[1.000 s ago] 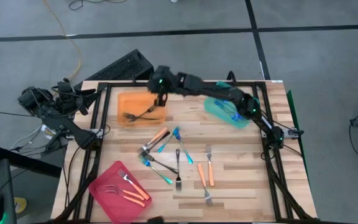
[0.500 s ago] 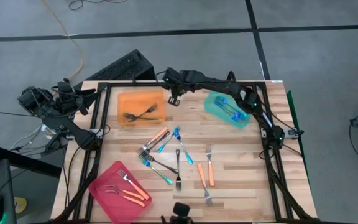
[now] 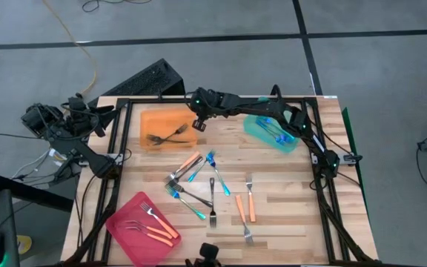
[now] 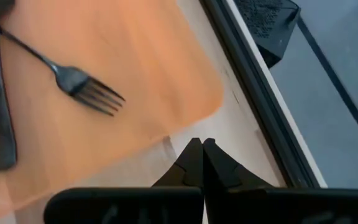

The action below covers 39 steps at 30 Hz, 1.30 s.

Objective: Sort silverware by color (type)
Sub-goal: Adjust the orange bin

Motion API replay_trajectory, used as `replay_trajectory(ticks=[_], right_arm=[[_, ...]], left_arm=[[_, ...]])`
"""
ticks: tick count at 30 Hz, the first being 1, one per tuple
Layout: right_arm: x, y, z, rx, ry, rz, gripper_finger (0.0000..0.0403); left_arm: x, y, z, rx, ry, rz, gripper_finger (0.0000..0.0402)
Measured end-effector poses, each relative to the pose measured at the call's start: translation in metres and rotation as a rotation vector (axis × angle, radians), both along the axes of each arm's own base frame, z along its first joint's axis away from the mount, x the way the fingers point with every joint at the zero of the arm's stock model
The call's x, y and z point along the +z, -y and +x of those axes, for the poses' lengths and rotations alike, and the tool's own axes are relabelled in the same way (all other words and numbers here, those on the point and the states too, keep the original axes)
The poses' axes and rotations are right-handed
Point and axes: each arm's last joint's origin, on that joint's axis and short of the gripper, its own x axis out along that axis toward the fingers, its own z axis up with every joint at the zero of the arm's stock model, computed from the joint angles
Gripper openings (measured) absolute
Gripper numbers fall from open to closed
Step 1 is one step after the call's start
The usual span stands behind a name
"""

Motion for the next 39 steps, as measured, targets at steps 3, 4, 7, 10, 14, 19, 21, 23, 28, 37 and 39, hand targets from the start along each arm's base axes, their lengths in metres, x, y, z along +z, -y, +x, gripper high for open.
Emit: replay_trajectory(ticks=[3,4,7,10,14,19,21,23,28,37,39], right_arm=[[0.003,0.004,0.002,0.02,0.059,0.018,0.0014],[0.005,0.006,0.004,0.044,0.097,0.022,0.0014],[0.011,0.006,0.01,0.125,0.204,0.053,0.0015],[0.012,0.006,0.006,0.007,0.183,0.105,0.0015],[0.007,0.01,-0.004,-0.103,0.116,0.183,0.0015],[0.005,0.003,-0.002,-0.128,0.092,0.18,0.0015],[0.004,-0.003,0.0,-0.13,0.095,0.198,0.0015],[0.003,-0.009,0.001,-0.126,0.083,0.21,0.0015],[0.004,-0.032,0.011,-0.013,0.066,0.161,0.0015],[0.026,-0.093,0.014,0.219,-0.025,0.09,0.0015],[0.027,-0.104,0.014,0.278,-0.047,0.101,0.0015]], left_arm=[[0.0,0.0,0.0,0.001,0.002,-0.002,0.0197],[0.0,0.0,0.0,0.001,0.003,-0.003,0.0197],[0.0,0.0,0.0,0.001,0.003,-0.003,0.0197],[0.0,0.0,0.0,0.002,0.006,-0.007,0.0197],[0.0,0.0,0.0,0.002,0.006,-0.008,0.0197],[0.0,0.0,0.0,0.002,0.007,-0.008,0.0197],[0.0,0.0,0.0,0.003,0.007,-0.008,0.0197],[0.0,0.0,0.0,0.003,0.007,-0.008,0.0197],[0.0,0.0,0.0,0.002,0.007,-0.008,0.0197],[0.0,0.0,0.0,-0.006,-0.002,-0.012,0.0197],[0.0,0.0,0.0,-0.007,-0.003,-0.01,0.0197]])
